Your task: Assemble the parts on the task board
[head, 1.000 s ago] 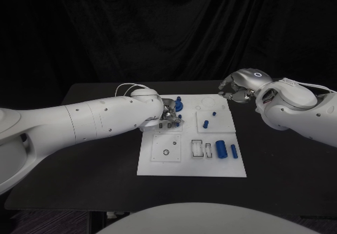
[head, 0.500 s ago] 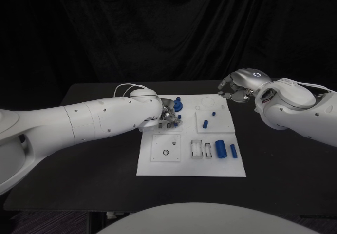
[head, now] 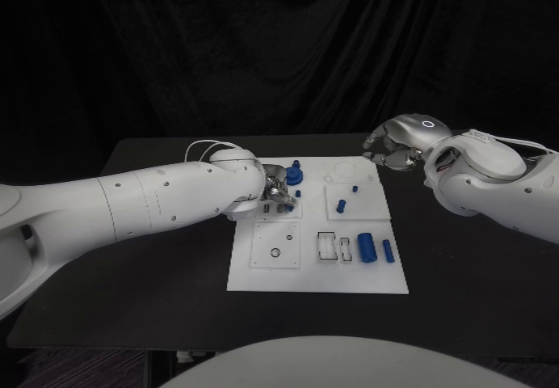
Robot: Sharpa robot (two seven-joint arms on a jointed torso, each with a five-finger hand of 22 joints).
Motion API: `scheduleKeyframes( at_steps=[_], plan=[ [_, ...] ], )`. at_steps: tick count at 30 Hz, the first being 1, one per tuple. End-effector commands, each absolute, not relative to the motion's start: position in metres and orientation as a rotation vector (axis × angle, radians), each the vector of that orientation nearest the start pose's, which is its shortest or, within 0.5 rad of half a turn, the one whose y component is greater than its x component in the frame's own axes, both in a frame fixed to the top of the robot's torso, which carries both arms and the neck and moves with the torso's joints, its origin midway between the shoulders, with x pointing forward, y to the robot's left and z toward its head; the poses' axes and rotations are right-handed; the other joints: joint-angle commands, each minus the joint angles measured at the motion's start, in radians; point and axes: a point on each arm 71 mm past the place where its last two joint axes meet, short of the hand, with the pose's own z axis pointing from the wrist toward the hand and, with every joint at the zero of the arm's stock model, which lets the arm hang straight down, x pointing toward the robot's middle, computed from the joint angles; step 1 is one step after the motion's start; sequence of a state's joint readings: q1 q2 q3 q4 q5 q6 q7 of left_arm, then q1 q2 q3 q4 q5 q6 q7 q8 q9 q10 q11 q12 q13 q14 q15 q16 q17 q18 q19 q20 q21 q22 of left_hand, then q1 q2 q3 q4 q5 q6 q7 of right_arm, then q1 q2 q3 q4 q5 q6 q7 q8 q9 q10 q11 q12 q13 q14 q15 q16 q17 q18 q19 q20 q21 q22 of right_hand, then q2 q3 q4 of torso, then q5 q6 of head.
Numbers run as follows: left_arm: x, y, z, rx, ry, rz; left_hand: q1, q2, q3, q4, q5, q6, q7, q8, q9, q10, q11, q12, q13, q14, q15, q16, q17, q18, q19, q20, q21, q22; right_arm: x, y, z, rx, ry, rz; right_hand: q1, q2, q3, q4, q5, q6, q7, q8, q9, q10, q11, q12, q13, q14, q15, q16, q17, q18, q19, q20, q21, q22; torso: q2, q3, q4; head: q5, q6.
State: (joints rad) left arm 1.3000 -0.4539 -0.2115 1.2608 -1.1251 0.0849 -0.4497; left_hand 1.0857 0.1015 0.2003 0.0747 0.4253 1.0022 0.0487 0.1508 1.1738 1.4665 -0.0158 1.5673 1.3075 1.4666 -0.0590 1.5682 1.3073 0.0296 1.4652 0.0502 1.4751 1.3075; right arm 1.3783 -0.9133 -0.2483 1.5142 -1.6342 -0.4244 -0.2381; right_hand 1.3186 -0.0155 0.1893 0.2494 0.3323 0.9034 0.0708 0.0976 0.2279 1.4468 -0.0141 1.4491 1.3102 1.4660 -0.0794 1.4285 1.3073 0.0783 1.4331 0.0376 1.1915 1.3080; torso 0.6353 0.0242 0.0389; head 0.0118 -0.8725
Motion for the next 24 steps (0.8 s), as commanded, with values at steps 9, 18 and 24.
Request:
scheduleKeyframes(
  at_steps=[9,18,24],
  plan=[
    [0.498,0.104,-0.234,0.060,2.207,-0.510,-0.024,-0.064,0.166,-0.027,0.037,0.009,-0.006,0.011,0.023,0.104,-0.010,0.004,0.263,0.104,-0.011,0.003,0.264,-0.002,0.039,-0.007,-0.007,0.227,0.491,-0.253,-0.169,-0.251,1.570,0.304,0.011,-0.002,0.007,-0.001,0.007,0.005,0.000,-0.005,-0.003,-0.008,-0.001,-0.008,0.153,0.056,0.008,-0.008,0.149,-0.001,-0.008,0.003,-0.009,0.161,0.000,-0.0007,0.0007,0.009,0.000],
    [0.497,0.120,-0.233,0.013,2.185,-0.494,-0.043,-0.078,0.205,-0.026,-0.017,0.008,-0.005,0.011,0.030,0.104,-0.009,0.004,0.263,0.104,-0.010,0.003,0.264,-0.001,0.036,-0.007,-0.012,0.225,0.489,-0.258,-0.175,-0.246,1.589,0.294,0.011,-0.003,0.009,-0.002,0.007,0.002,-0.001,-0.008,-0.004,-0.011,-0.001,-0.010,0.151,0.055,0.008,-0.012,0.146,0.000,-0.010,0.003,-0.013,0.160,0.000,-0.0014,0.0002,0.016,0.000],
    [0.497,0.128,-0.232,-0.031,2.143,-0.500,-0.057,-0.079,0.219,-0.014,-0.068,0.005,-0.003,0.010,0.034,0.104,-0.007,0.004,0.263,0.104,-0.009,0.003,0.264,-0.001,0.036,-0.005,-0.013,0.225,0.489,-0.259,-0.176,-0.241,1.587,0.293,0.011,-0.004,0.011,-0.003,0.008,-0.003,-0.002,-0.011,-0.005,-0.013,-0.002,-0.012,0.149,0.054,0.008,-0.014,0.145,0.000,-0.011,0.003,-0.017,0.159,0.000,-0.0003,-0.0014,0.022,0.000]
  ],
)
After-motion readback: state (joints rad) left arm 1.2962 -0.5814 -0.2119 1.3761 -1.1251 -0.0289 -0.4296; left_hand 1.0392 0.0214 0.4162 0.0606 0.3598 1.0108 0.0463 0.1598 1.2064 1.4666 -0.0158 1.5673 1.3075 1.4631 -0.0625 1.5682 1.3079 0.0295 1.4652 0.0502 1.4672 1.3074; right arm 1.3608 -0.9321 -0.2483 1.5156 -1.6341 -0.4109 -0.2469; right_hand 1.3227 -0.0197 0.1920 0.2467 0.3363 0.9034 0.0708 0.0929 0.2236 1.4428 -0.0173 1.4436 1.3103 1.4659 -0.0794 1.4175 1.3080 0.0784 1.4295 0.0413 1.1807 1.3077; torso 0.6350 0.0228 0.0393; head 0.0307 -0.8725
